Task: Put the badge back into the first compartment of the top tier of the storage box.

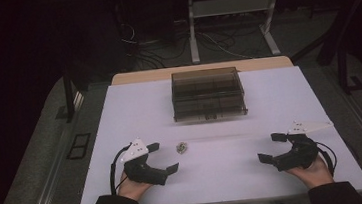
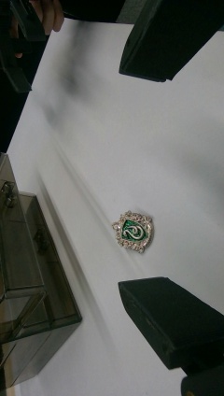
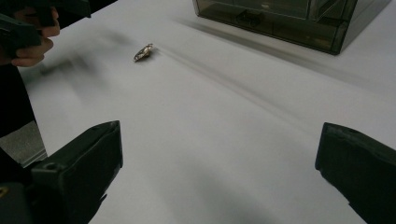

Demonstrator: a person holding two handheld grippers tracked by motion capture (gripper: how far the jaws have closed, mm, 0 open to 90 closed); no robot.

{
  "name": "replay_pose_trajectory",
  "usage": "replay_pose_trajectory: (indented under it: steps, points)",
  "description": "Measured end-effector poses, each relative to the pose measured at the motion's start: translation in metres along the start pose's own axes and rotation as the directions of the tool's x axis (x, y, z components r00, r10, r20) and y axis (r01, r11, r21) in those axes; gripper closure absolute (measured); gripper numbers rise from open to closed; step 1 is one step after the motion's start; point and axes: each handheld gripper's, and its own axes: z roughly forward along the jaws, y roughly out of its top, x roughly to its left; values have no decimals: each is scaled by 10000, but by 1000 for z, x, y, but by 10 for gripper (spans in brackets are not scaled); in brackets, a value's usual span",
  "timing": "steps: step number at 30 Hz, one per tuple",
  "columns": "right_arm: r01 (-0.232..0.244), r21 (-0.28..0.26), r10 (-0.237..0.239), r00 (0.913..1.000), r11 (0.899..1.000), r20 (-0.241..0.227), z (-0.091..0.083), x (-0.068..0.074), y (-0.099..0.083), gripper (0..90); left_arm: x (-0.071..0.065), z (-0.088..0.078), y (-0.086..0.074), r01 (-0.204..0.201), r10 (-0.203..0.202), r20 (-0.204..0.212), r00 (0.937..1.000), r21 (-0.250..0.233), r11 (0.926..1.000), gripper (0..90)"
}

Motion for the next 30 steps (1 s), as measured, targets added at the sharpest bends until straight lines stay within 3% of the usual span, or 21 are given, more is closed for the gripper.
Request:
replay_pose_trajectory:
  steps: [30]
  points:
    - [-114,104,113,9999,9999,105,-4,-3,-3,5,-7,-6,8,-252,254,-160,9995,105,9996,0]
